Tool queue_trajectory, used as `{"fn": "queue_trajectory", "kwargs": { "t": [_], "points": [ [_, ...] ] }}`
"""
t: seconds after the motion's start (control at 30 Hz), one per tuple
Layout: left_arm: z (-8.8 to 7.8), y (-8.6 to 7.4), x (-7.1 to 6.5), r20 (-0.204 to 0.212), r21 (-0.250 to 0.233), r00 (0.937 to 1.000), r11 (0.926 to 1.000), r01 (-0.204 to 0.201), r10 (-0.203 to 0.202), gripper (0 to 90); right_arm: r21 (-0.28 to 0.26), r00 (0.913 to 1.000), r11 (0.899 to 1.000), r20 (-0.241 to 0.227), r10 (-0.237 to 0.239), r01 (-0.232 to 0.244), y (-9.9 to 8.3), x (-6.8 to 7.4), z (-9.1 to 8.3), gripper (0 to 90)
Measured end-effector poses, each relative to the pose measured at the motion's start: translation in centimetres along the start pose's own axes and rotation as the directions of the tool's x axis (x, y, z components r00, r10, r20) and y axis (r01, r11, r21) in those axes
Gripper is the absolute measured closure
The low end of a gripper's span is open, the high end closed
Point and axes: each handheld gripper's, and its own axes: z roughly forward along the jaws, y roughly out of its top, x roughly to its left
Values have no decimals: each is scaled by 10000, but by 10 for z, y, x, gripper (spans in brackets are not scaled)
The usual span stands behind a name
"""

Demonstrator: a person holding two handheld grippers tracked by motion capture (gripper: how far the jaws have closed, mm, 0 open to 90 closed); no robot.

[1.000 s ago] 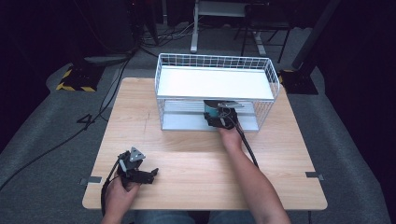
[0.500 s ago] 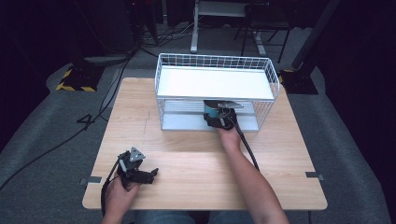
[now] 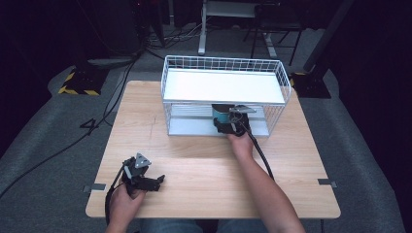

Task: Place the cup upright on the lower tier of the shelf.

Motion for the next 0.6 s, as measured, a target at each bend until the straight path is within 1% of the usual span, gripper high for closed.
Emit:
{"fn": "queue_trajectory", "kwargs": {
  "t": [0.07,0.1,0.13,0.17,0.2,0.23,0.27,0.37,0.43,0.5,0.53,0.57,0.6],
  "points": [
    [0,0,0,4,7,10000,10000,-16,16,8,48,10000,9999,20,-89,89,0,0,-2,117],
    [0,0,0,6,10,10000,10000,-20,20,8,22,9999,9999,-25,-153,153,-2,1,-7,117],
    [0,0,0,6,10,10000,10000,-20,20,8,22,9999,9999,-25,-153,153,-2,1,-7,117],
    [0,0,0,3,8,10000,10000,-24,24,8,88,10000,9999,1,-99,99,-3,2,-12,117],
    [0,0,0,3,8,10000,10000,-24,24,8,88,10000,9999,1,-99,99,-3,2,-12,117],
    [0,0,0,6,5,10000,10000,-12,12,8,35,9999,9999,-7,-164,164,-3,1,-18,117],
    [0,0,0,6,5,10000,10000,-12,12,8,35,9999,9999,-7,-164,164,-3,1,-18,117],
    [0,1,0,-5,55,10000,10000,-22,22,8,1,10000,10000,-64,-77,77,-2,-3,-32,117],
    [0,1,0,-3,50,10000,10000,-23,23,8,24,9998,10000,-201,1,-1,-2,-4,-38,117],
    [0,1,0,8,54,10000,10000,-23,23,8,-92,9997,9999,-255,67,-70,-3,-3,-45,119],
    [0,1,0,8,54,10000,10000,-23,23,8,-92,9997,9999,-255,67,-70,-3,-3,-45,119],
    [0,1,0,-18,75,10000,10000,-51,51,8,-49,9994,10000,-358,17,-19,-4,-4,-51,119],
    [0,1,0,-18,75,10000,10000,-51,51,8,-49,9994,10000,-358,17,-19,-4,-4,-51,119]
  ]
}}
